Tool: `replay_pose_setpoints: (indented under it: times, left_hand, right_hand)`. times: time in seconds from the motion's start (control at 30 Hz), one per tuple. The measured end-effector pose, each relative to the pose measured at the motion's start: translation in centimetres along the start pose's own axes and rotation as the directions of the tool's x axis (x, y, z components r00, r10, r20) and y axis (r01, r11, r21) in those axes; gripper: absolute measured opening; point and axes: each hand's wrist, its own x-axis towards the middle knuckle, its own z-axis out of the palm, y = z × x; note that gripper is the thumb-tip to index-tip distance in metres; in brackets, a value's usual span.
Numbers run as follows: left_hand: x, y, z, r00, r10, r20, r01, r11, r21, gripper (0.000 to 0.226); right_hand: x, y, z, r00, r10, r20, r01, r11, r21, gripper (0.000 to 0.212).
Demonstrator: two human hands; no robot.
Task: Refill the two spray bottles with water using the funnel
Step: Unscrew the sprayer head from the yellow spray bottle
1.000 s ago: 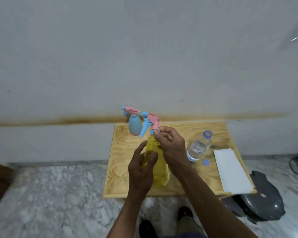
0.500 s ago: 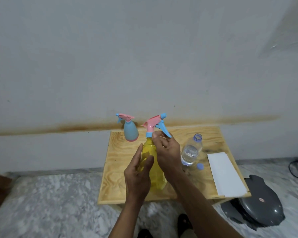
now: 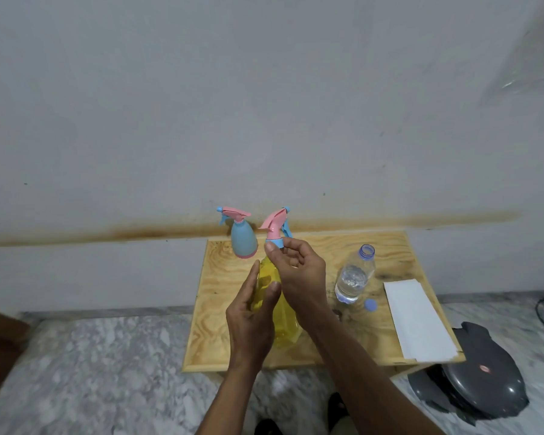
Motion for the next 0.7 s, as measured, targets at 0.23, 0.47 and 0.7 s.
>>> replay_pose_setpoints:
  times: [0.23,0.47,0.7]
  left_hand:
    - [0.3,0.0,-0.8,1.0,0.031,-0.003,-0.031,0.999,0.038,0.059]
    - [0.4,-0.7,-1.3,0.999,0.044,0.027,-0.046,0.995,0.088,0.065]
    - [0.2,-2.3,-2.1,0.994,0.064,0.085,-0.08,0.975,0.207,0.066]
  right_hand:
    - [-0.1,-0.4,0.4,0.999,-0.044,-0.007,0.043,0.993,-0.109,0.028]
    - [0.1,-1.0,0.6,0.998,-0.053,-0.032,0.043,0.965,-0.259,0.039]
    - [0.5,-0.8,1.1,0.989,-0.135,-0.064,0.113,0.956,-0.271,0.034]
